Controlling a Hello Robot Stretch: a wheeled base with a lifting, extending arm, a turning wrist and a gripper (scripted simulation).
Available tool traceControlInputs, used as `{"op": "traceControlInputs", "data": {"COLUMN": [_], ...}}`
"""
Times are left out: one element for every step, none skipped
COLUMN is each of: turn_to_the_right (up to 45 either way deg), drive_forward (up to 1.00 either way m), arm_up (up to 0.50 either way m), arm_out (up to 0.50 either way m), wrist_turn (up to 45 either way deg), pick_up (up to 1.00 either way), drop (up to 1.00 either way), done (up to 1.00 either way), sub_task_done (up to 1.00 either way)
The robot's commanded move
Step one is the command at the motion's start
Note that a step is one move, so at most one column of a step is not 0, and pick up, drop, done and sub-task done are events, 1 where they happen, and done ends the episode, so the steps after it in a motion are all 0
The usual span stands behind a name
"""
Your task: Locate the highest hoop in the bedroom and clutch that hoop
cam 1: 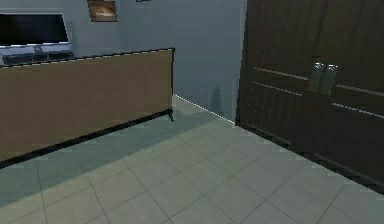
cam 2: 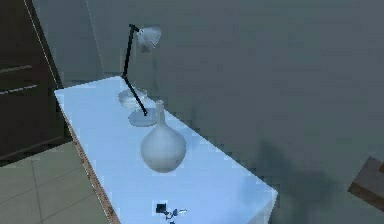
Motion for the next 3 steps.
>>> {"op": "traceControlInputs", "data": {"turn_to_the_right": [0.0,0.0,0.0], "drive_forward": [0.0,0.0,0.0], "arm_up": [0.0,0.1,0.0], "arm_out": [0.0,0.0,0.0], "wrist_turn": [0.0,0.0,0.0], "pick_up": [1.0,0.0,0.0], "drop": [0.0,0.0,0.0], "done": [0.0,0.0,1.0], "sub_task_done": [0.0,0.0,0.0]}}
